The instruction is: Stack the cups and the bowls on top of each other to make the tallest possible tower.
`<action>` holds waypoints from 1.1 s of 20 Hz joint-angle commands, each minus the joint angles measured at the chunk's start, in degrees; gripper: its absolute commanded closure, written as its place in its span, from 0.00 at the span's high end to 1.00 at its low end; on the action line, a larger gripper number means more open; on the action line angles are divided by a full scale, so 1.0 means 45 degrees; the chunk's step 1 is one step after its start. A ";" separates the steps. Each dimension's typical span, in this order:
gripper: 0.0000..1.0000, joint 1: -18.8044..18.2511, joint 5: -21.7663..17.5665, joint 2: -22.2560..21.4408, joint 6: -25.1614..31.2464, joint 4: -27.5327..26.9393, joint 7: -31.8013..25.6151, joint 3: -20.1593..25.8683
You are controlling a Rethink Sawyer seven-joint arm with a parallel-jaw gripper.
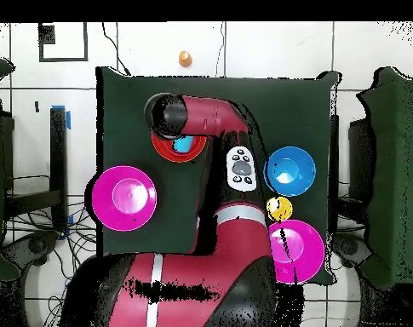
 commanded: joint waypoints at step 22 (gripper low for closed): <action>0.00 0.1225 -0.0021 0.4355 0.1476 -0.3460 0.2066 -0.2227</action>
